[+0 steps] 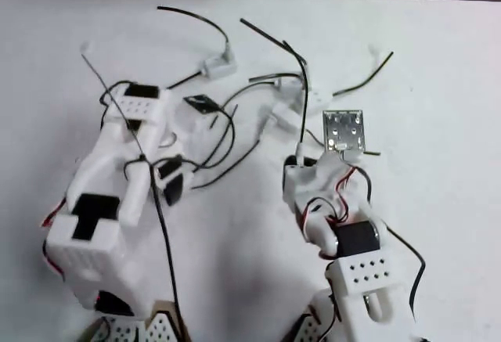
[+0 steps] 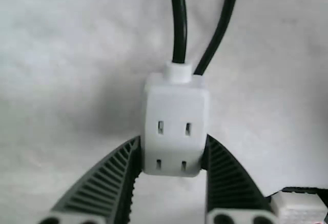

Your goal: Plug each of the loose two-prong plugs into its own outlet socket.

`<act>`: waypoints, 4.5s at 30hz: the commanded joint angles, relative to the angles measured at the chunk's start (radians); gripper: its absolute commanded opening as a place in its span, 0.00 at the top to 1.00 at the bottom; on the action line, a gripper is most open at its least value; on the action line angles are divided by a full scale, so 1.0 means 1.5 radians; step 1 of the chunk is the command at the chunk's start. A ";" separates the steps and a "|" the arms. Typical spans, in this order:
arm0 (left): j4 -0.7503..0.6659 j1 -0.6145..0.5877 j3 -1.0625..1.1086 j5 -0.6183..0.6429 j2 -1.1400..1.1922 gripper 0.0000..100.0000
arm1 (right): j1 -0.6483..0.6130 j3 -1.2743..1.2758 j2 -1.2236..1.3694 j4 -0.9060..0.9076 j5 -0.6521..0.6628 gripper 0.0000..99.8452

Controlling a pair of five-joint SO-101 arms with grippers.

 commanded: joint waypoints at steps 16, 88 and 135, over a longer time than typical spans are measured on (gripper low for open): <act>-0.176 0.010 0.362 0.069 -0.373 0.73 | 0.002 -0.002 -0.009 -0.014 0.010 0.98; -0.126 0.321 0.457 0.235 -1.380 0.98 | -0.545 -0.159 -0.294 0.143 0.101 0.98; 0.104 -0.030 0.292 0.069 -1.381 0.98 | -0.481 -0.051 0.374 -0.446 0.069 0.98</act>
